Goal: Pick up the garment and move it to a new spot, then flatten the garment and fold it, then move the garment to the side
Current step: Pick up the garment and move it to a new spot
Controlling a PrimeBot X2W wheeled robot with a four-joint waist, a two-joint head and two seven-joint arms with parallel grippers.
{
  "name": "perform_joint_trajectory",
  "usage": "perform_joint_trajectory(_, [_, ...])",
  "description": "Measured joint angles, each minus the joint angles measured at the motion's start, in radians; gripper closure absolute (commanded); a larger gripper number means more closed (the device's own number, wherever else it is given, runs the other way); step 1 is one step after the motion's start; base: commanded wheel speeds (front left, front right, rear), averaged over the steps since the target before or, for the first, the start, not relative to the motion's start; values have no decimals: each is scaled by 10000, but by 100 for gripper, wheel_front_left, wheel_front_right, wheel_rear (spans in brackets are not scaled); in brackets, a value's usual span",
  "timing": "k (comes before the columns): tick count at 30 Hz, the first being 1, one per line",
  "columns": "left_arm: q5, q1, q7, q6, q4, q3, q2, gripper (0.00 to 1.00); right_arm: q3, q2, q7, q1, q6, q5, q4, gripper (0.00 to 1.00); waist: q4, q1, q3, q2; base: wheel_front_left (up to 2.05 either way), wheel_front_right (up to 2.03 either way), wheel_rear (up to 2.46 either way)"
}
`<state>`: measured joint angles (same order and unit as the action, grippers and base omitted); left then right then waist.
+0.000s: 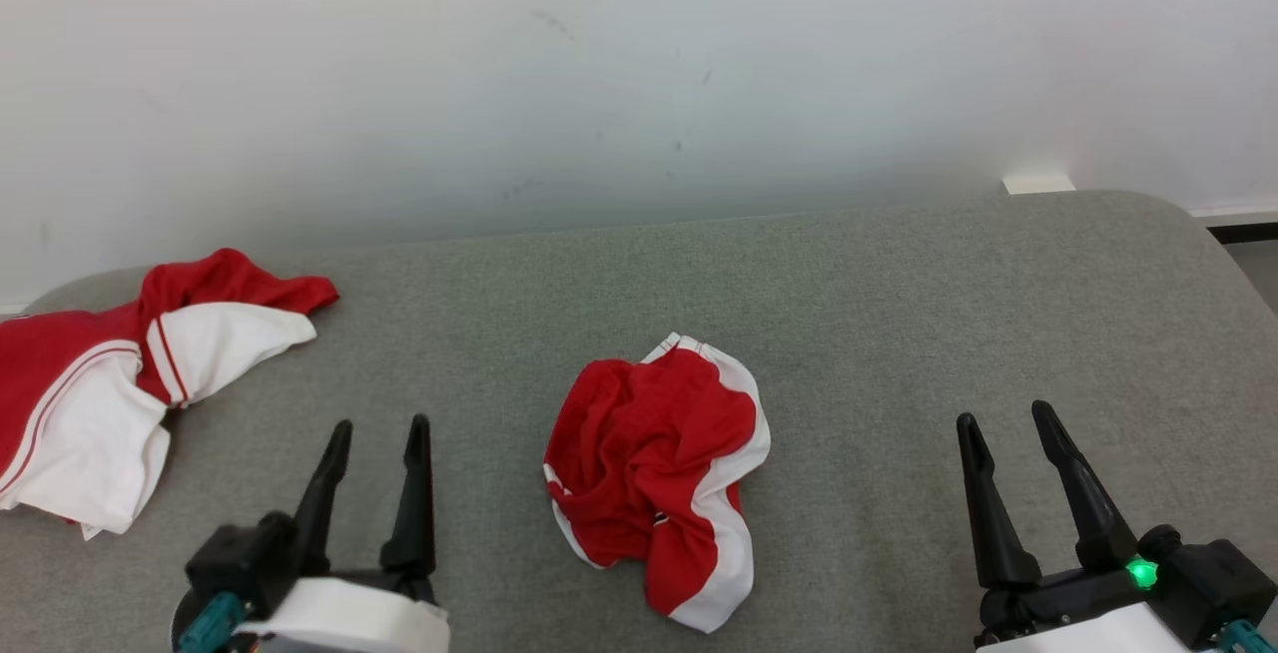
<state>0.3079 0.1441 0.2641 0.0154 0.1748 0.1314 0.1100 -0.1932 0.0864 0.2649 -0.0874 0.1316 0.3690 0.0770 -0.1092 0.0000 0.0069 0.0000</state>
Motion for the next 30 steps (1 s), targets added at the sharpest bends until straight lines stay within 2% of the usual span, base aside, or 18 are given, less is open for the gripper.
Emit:
perform_joint_trajectory(4, [-151,-737,0,67,-291,-600,-255,0,176,73,0,90,0,-4,-109,0,70,0,-9,0,0,0,0])
perform_joint_trajectory(10, [-449,-1009,0,284,-431,-922,-502,0,301,125,0,223,0,-4,-132,0,230,0,-37,0,0,0,0])
perform_joint_trajectory(19, [-633,-1006,0,441,-575,-982,-600,0,196,123,0,206,0,-4,-130,0,172,0,14,0,0,0,0])
perform_joint_trajectory(30, [-535,-971,0,362,-564,-788,-608,0,150,111,0,169,0,23,-71,0,121,0,-26,1,0,0,0])
